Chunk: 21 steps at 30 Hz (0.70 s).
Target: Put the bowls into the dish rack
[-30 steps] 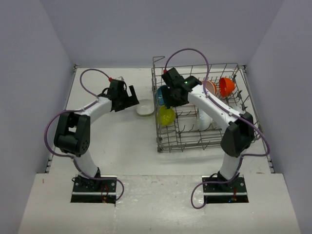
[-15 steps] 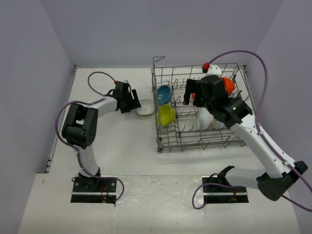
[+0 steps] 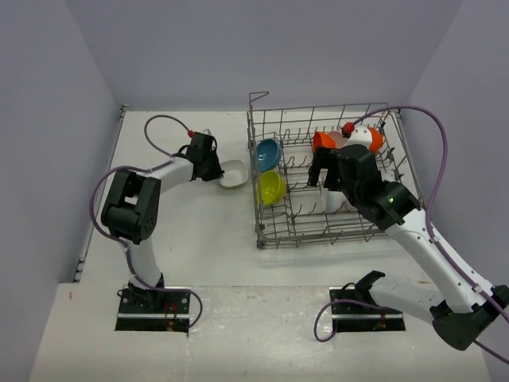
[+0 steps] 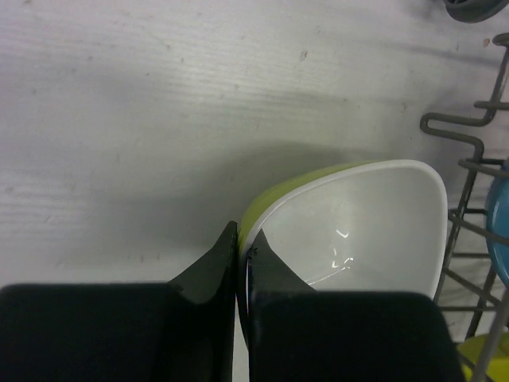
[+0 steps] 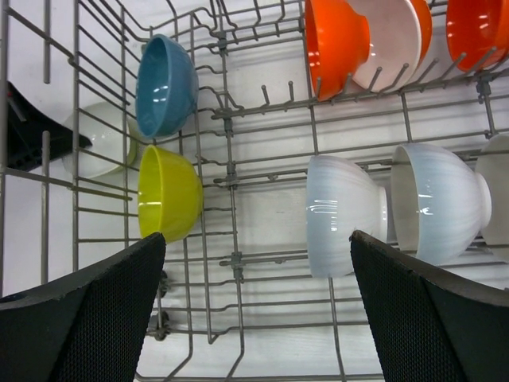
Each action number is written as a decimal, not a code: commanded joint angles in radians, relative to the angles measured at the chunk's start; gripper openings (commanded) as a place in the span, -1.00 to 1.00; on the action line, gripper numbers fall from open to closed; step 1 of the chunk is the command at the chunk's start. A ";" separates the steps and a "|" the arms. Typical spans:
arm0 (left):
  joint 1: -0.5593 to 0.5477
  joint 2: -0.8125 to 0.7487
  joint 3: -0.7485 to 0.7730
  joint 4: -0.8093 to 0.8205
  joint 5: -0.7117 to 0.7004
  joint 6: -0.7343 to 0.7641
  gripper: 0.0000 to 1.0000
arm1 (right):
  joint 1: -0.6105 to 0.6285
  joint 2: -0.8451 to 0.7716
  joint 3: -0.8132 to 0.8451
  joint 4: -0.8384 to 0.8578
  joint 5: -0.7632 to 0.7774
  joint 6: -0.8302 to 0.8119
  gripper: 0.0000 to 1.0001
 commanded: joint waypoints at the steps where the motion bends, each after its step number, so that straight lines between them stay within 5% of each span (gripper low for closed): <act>1: -0.006 -0.199 -0.032 0.002 -0.072 -0.006 -1.00 | -0.002 -0.053 -0.031 0.094 -0.038 -0.020 0.98; 6: -0.012 -0.423 -0.075 -0.028 -0.113 0.005 -1.00 | -0.002 -0.145 -0.121 0.292 -0.185 -0.233 0.98; 8: -0.021 -0.509 -0.060 -0.072 -0.097 0.042 -1.00 | 0.008 -0.232 -0.179 0.424 -0.478 -0.605 0.98; 13: -0.052 -0.530 0.124 -0.273 0.098 0.197 -1.00 | 0.015 -0.388 -0.310 0.540 -0.803 -1.080 0.98; 15: -0.099 -0.514 0.182 -0.350 0.124 0.237 -1.00 | 0.018 -0.345 -0.205 0.460 -0.963 -1.253 0.98; 17: -0.137 -0.499 0.224 -0.456 0.112 0.247 -1.00 | 0.026 -0.212 -0.067 0.172 -1.092 -1.427 0.98; 19: -0.174 -0.491 0.244 -0.508 0.142 0.240 -1.00 | 0.073 -0.124 0.107 -0.102 -1.093 -1.569 0.98; 21: -0.191 -0.494 0.230 -0.560 0.219 0.215 -1.00 | 0.122 -0.040 0.158 -0.183 -0.938 -1.729 0.98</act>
